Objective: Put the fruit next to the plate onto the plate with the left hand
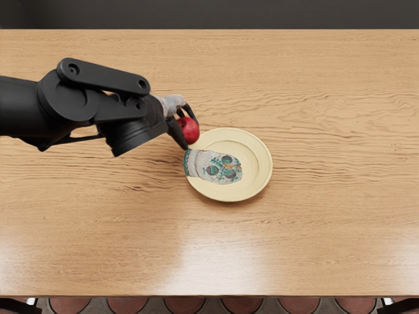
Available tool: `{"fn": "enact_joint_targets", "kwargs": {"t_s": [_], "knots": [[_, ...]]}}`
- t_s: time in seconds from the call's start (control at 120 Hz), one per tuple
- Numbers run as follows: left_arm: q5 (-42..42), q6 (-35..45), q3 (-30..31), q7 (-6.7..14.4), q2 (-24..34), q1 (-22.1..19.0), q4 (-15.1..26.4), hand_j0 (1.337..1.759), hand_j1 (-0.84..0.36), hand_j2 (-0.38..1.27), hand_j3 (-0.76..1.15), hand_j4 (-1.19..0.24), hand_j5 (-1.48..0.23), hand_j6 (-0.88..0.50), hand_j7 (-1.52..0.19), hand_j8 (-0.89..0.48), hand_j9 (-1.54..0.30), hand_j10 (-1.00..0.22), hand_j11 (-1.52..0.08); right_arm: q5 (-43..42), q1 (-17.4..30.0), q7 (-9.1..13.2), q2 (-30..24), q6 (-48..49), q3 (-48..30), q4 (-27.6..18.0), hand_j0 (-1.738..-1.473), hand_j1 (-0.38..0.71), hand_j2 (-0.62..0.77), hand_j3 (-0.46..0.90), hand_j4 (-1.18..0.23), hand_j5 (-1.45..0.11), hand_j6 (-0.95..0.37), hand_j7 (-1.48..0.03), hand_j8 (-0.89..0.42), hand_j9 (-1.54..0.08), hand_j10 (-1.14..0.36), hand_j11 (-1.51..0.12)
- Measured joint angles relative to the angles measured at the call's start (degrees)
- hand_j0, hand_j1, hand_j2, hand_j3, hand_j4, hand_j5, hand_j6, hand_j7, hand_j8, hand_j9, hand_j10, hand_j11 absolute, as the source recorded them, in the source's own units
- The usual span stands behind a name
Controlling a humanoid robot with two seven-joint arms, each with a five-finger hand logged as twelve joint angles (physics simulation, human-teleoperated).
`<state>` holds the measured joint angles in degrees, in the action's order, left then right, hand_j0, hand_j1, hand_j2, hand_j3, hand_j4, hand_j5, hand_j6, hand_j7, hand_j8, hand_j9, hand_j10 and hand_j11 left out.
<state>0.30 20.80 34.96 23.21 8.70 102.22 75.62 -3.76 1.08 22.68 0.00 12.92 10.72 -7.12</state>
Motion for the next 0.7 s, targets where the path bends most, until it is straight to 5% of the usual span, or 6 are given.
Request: {"fn": "enact_joint_targets", "kwargs": {"t_s": [0.567,0.7], "knots": [[0.1,-4.1,-3.3,0.0,-0.6,-0.4,1.0,1.657,-0.25,0.09,0.00,-0.52,-0.69,-0.47,-0.68,-0.52,-0.68,-0.52,-0.68,0.0,0.0,0.0,0.0,0.0,0.0,0.0,-1.658,-0.35,0.00,0.00,0.00,0.00,0.00,0.00,0.00,0.00,0.00,0.00],[0.2,-4.3,-3.4,0.0,-0.5,-0.4,1.1,1.658,-0.13,0.08,0.00,-0.41,-0.54,-0.38,-0.54,-0.41,-0.54,-0.41,-0.54,0.0,0.0,0.0,0.0,0.0,0.0,0.0,-1.658,-0.35,0.00,0.00,0.00,0.00,0.00,0.00,0.00,0.00,0.00,0.00]]}}
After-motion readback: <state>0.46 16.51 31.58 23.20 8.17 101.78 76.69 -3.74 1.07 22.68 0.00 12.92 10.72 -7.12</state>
